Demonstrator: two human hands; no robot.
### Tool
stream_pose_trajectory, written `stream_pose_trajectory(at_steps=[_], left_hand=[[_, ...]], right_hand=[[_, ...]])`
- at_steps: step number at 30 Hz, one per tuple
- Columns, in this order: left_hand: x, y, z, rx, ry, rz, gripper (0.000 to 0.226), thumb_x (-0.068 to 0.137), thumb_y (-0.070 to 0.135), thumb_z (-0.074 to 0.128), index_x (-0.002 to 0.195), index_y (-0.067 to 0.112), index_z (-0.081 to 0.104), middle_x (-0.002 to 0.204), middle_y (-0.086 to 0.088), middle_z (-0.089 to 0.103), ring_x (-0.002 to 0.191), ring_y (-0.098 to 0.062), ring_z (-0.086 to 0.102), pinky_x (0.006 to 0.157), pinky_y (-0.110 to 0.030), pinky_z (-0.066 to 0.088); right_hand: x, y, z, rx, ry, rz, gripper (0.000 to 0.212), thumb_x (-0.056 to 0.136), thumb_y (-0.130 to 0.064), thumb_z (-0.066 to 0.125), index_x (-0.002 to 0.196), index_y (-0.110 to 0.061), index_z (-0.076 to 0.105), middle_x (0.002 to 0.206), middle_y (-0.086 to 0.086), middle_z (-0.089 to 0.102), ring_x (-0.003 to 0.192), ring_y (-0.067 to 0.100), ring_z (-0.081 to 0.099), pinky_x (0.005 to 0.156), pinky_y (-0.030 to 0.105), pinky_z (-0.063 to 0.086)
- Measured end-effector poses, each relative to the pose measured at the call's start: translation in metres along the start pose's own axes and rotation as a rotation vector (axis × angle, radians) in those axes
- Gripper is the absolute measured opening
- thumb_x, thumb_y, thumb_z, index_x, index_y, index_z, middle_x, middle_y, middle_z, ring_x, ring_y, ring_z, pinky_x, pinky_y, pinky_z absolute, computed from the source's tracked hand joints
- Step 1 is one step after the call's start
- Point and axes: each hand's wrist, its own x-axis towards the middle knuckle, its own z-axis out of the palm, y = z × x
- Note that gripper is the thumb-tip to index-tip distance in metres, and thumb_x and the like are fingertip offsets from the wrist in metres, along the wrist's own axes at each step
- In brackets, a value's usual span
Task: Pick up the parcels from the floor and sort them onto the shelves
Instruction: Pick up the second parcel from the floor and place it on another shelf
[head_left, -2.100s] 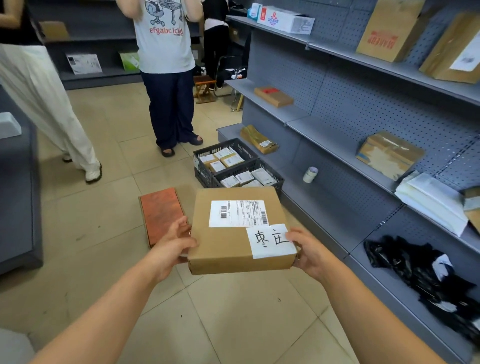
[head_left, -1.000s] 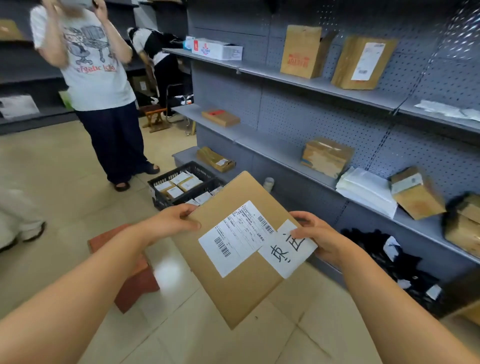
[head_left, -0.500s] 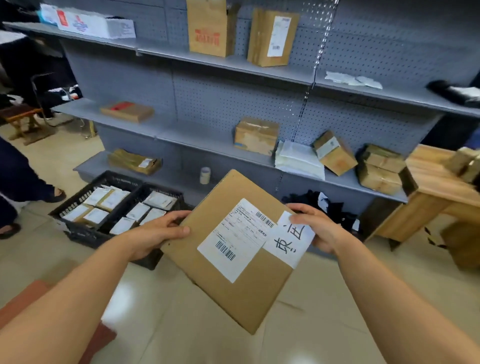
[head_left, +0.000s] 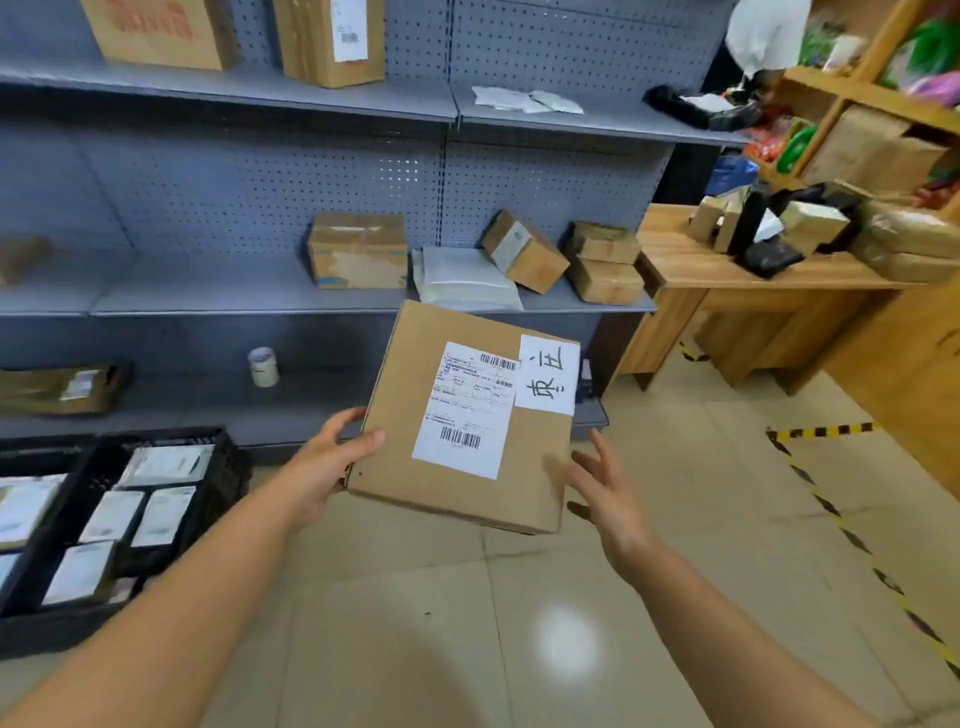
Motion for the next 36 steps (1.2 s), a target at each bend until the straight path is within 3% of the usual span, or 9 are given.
stream_pose_trajectory(at_steps=[4, 10, 14, 18, 23, 27, 30, 33, 36], left_hand=[[0.024, 0.005, 0.056, 0.010, -0.088, 0.002, 0.042, 0.084, 0.025, 0.062, 0.121, 0.031, 0.044, 0.078, 0.007, 0.074, 0.080, -0.020, 0.066, 0.084, -0.040, 0.049], [0.035, 0.014, 0.157, 0.080, -0.235, 0.031, 0.052, 0.083, 0.030, 0.063, 0.131, 0.028, 0.042, 0.121, -0.007, 0.060, 0.098, -0.023, 0.063, 0.089, -0.046, 0.049], [0.040, 0.019, 0.227, 0.178, -0.351, 0.113, 0.066, 0.076, 0.033, 0.071, 0.135, 0.029, 0.040, 0.131, 0.001, 0.054, 0.104, -0.017, 0.061, 0.090, -0.038, 0.049], [0.041, 0.019, 0.297, 0.332, -0.452, 0.187, 0.095, 0.051, 0.057, 0.073, 0.136, 0.036, 0.037, 0.135, -0.002, 0.053, 0.118, -0.022, 0.055, 0.102, -0.048, 0.042], [0.025, 0.015, 0.390, 0.376, -0.551, 0.283, 0.090, 0.058, 0.055, 0.068, 0.139, 0.036, 0.034, 0.138, 0.003, 0.050, 0.124, -0.018, 0.049, 0.107, -0.046, 0.036], [0.004, 0.009, 0.464, 0.380, -0.608, 0.405, 0.068, 0.084, 0.020, 0.063, 0.143, 0.027, 0.029, 0.138, 0.006, 0.045, 0.127, -0.015, 0.044, 0.107, -0.034, 0.032], [-0.010, 0.002, 0.514, 0.405, -0.677, 0.467, 0.077, 0.083, 0.010, 0.063, 0.145, 0.028, 0.021, 0.139, 0.009, 0.040, 0.126, -0.011, 0.040, 0.107, -0.030, 0.033], [-0.022, -0.002, 0.556, 0.419, -0.749, 0.501, 0.084, 0.079, 0.004, 0.066, 0.145, 0.025, 0.019, 0.131, 0.013, 0.038, 0.116, -0.003, 0.038, 0.079, 0.002, 0.035], [-0.025, -0.007, 0.596, 0.444, -0.816, 0.502, 0.089, 0.076, 0.000, 0.069, 0.146, 0.023, 0.019, 0.130, 0.013, 0.037, 0.115, -0.003, 0.038, 0.067, 0.008, 0.032]], right_hand=[[-0.017, 0.005, -0.019, -0.046, 0.068, -0.137, 0.076, 0.078, -0.018, 0.072, 0.134, -0.050, 0.032, 0.129, -0.012, 0.055, 0.111, 0.011, 0.058, 0.076, 0.020, 0.053], [-0.032, 0.005, -0.086, -0.096, 0.270, -0.144, 0.108, 0.061, -0.032, 0.077, 0.144, -0.045, 0.010, 0.145, -0.021, 0.030, 0.133, 0.005, 0.036, 0.109, 0.036, 0.038], [-0.044, 0.005, -0.143, -0.128, 0.396, -0.144, 0.107, 0.059, -0.035, 0.077, 0.146, -0.037, 0.014, 0.141, -0.017, 0.031, 0.132, 0.008, 0.037, 0.110, 0.039, 0.037], [-0.058, 0.006, -0.205, -0.163, 0.535, -0.151, 0.096, 0.068, -0.021, 0.079, 0.145, -0.032, 0.023, 0.132, -0.009, 0.035, 0.127, 0.009, 0.039, 0.106, 0.030, 0.036], [-0.083, 0.007, -0.278, -0.183, 0.674, -0.176, 0.092, 0.071, -0.015, 0.078, 0.144, -0.033, 0.024, 0.128, -0.008, 0.035, 0.119, 0.007, 0.039, 0.095, 0.021, 0.035], [-0.109, 0.008, -0.333, -0.187, 0.778, -0.181, 0.091, 0.072, -0.017, 0.077, 0.144, -0.033, 0.024, 0.128, -0.014, 0.031, 0.119, 0.003, 0.035, 0.096, 0.020, 0.032], [-0.128, 0.009, -0.370, -0.219, 0.858, -0.173, 0.090, 0.072, -0.019, 0.077, 0.144, -0.032, 0.025, 0.134, -0.014, 0.030, 0.124, 0.002, 0.031, 0.105, 0.024, 0.030], [-0.144, 0.011, -0.399, -0.213, 0.918, -0.153, 0.090, 0.073, -0.020, 0.076, 0.145, -0.032, 0.023, 0.136, -0.015, 0.029, 0.125, 0.001, 0.030, 0.106, 0.025, 0.030], [-0.156, 0.015, -0.424, -0.207, 0.981, -0.126, 0.090, 0.075, -0.020, 0.075, 0.145, -0.033, 0.021, 0.135, -0.017, 0.027, 0.122, 0.000, 0.029, 0.101, 0.022, 0.028]])
